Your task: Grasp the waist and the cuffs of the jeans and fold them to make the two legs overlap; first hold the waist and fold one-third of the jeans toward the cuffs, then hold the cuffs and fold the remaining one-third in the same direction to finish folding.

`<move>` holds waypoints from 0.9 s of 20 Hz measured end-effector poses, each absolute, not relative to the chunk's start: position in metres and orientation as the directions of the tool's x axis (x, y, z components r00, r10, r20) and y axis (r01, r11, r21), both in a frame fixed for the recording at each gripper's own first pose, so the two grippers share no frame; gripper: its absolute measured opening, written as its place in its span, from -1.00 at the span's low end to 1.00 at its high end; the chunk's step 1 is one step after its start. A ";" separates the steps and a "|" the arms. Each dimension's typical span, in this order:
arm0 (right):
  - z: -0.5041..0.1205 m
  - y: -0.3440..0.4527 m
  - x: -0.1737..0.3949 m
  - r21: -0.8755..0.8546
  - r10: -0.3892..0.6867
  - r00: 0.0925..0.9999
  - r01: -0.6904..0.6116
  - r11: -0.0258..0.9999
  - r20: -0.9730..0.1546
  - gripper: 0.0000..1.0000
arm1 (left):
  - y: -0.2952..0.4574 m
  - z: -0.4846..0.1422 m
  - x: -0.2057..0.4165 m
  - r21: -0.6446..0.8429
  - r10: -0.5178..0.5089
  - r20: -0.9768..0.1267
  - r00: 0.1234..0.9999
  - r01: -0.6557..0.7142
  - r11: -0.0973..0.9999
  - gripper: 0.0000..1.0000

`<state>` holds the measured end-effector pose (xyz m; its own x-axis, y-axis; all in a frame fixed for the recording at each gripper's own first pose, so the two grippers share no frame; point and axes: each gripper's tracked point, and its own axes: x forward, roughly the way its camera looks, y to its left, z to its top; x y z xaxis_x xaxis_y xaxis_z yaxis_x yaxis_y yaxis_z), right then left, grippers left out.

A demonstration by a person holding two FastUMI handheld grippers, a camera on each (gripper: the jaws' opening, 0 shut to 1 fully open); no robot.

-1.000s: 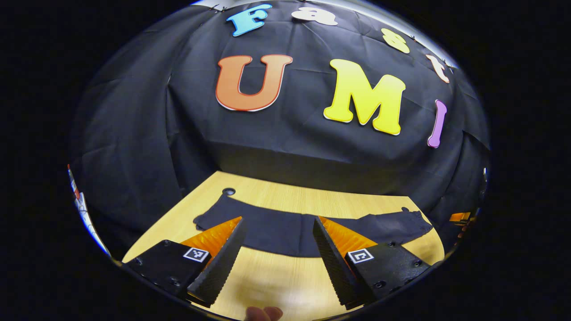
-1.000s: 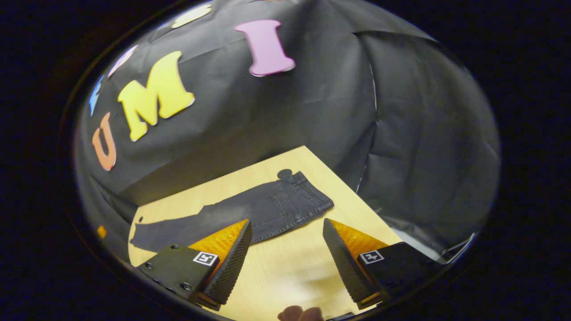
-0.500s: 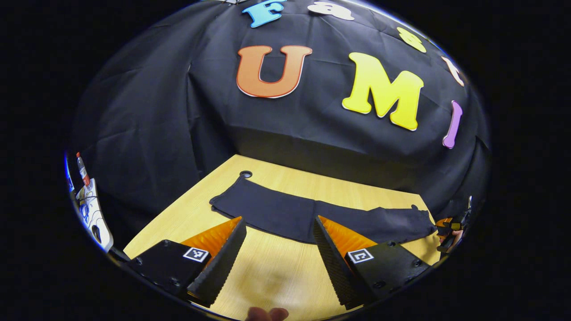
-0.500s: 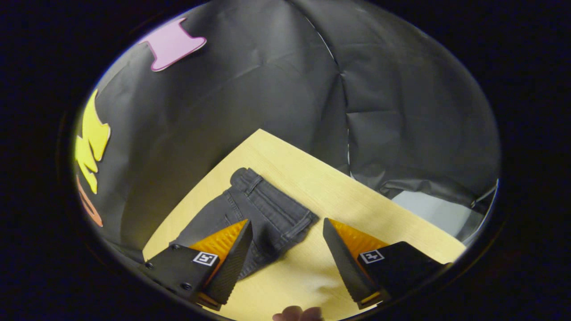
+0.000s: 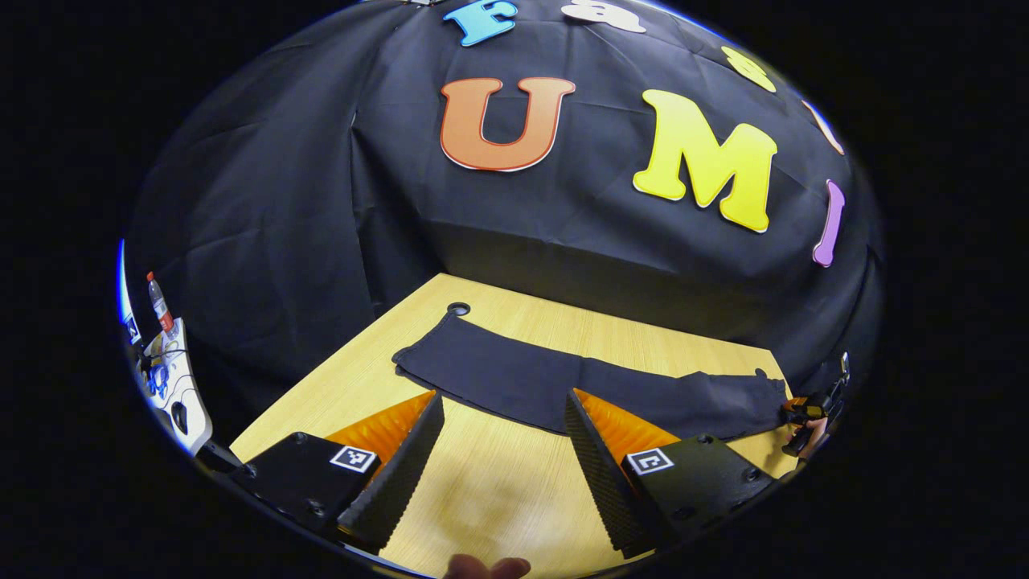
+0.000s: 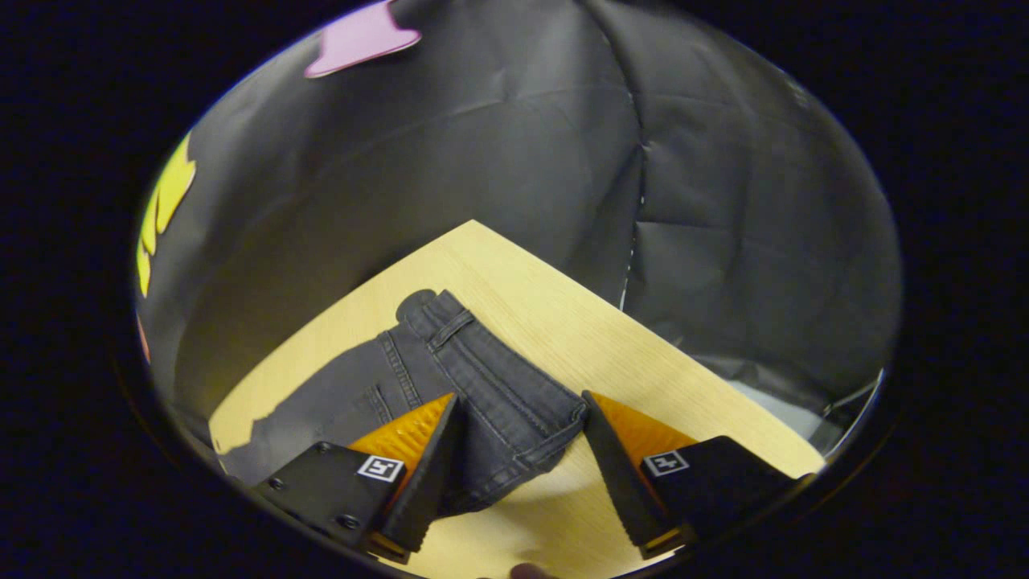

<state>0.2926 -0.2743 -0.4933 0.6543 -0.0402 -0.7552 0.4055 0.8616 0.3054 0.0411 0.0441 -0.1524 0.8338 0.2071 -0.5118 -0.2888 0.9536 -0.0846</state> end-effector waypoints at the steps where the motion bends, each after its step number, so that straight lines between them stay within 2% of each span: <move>1: -0.489 -0.278 0.293 0.310 -0.027 0.647 0.401 0.862 -0.762 0.69 | 0.044 -0.153 0.042 -0.088 0.207 -0.514 0.833 -0.291 0.953 0.94; 3: -0.482 -0.277 0.294 0.307 -0.014 0.653 0.374 0.875 -0.757 0.04 | 0.046 -0.154 0.041 -0.091 0.205 -0.516 0.832 -0.291 0.952 0.94; 6: -0.463 -0.273 0.297 0.234 -0.017 0.669 0.284 0.930 -0.743 -0.52 | 0.056 -0.154 0.035 -0.096 0.216 -0.507 0.834 -0.304 0.948 0.94; 9: -0.415 -0.257 0.303 0.211 -0.032 0.713 0.249 0.945 -0.700 -0.94 | 0.069 -0.149 0.028 -0.103 0.233 -0.482 0.845 -0.319 0.942 0.94; 14: -0.309 -0.176 0.303 0.229 0.102 0.797 0.047 0.972 -0.596 -0.95 | 0.081 -0.139 0.015 -0.138 0.238 -0.435 0.868 -0.325 0.935 0.94; 18: -0.226 -0.098 0.277 0.251 0.224 0.812 -0.100 0.963 -0.538 -0.95 | 0.104 -0.148 -0.011 -0.144 0.264 -0.437 0.860 -0.357 0.923 0.94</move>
<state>0.2770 -0.0980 -0.2263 0.8124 0.2244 -0.5382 -0.0998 0.9629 0.2509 -0.0113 0.1041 -0.1478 0.8599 0.2644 -0.4366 -0.3568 0.9230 -0.1439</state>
